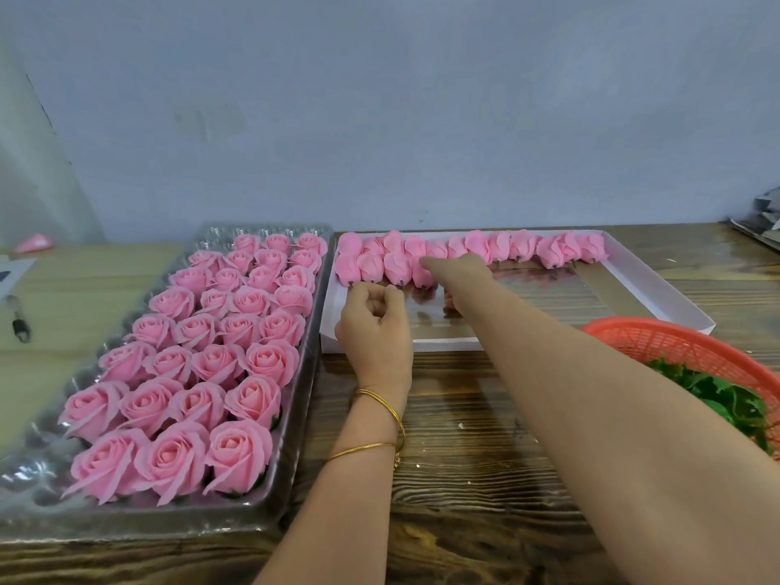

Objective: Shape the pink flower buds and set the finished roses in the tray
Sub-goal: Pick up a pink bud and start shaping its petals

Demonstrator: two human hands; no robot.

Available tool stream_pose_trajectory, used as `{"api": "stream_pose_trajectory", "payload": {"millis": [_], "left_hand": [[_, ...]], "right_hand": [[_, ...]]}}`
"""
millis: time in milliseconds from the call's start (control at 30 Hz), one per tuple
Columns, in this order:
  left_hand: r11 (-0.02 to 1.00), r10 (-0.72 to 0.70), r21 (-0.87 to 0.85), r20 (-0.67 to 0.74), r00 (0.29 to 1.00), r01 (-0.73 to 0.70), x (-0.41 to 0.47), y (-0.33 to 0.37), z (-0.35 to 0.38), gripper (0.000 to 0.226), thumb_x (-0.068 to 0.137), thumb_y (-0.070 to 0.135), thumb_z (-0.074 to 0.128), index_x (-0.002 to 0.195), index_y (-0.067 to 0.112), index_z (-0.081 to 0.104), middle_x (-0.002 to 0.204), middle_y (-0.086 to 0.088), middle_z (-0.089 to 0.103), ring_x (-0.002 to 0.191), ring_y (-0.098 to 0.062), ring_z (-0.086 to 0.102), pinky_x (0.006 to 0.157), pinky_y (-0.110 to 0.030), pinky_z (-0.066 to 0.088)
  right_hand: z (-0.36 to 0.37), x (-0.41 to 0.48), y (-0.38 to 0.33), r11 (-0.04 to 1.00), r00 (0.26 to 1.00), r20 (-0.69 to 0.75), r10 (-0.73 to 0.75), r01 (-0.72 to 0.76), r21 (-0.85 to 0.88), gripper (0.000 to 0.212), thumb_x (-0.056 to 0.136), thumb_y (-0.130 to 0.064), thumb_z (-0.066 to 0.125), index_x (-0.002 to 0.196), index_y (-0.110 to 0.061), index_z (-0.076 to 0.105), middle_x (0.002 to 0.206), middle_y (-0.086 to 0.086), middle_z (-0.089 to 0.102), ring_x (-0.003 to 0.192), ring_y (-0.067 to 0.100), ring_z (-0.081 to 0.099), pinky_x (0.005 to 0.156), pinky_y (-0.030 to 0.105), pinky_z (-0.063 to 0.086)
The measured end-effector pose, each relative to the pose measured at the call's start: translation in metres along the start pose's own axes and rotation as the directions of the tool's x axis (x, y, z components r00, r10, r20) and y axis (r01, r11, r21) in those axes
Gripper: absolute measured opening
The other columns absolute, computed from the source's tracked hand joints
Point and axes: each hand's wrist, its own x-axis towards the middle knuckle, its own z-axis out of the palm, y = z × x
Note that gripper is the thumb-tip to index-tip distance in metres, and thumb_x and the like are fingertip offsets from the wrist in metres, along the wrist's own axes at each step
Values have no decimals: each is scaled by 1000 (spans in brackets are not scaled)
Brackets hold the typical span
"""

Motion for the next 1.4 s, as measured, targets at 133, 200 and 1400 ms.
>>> {"api": "stream_pose_trajectory", "payload": {"millis": [133,200,1400], "left_hand": [[1000,13,10,6,1000,-13,0,-1,0,19,86,7,61,68,8,56,51,12,46,51,-2,45,55,-15,37],[1000,22,19,8,1000,-22,0,-1,0,18,85,7,62,68,7,56,52,11,46,52,-2,44,55,-17,36],[1000,-6,-8,20,1000,6,0,2,-2,20,85,7,61,66,12,55,52,12,47,53,0,46,54,-10,36]], "right_hand": [[7,8,-5,997,1000,-4,15,-16,-81,25,80,-24,65,87,-8,47,73,6,48,60,17,48,55,26,42],[10,12,-7,996,1000,-8,29,-30,-78,25,78,-22,66,88,-8,48,72,5,49,59,16,48,51,25,39],[19,19,14,973,958,-210,-195,162,-167,17,88,-22,60,92,-10,49,67,0,42,65,21,45,46,23,24]]}}
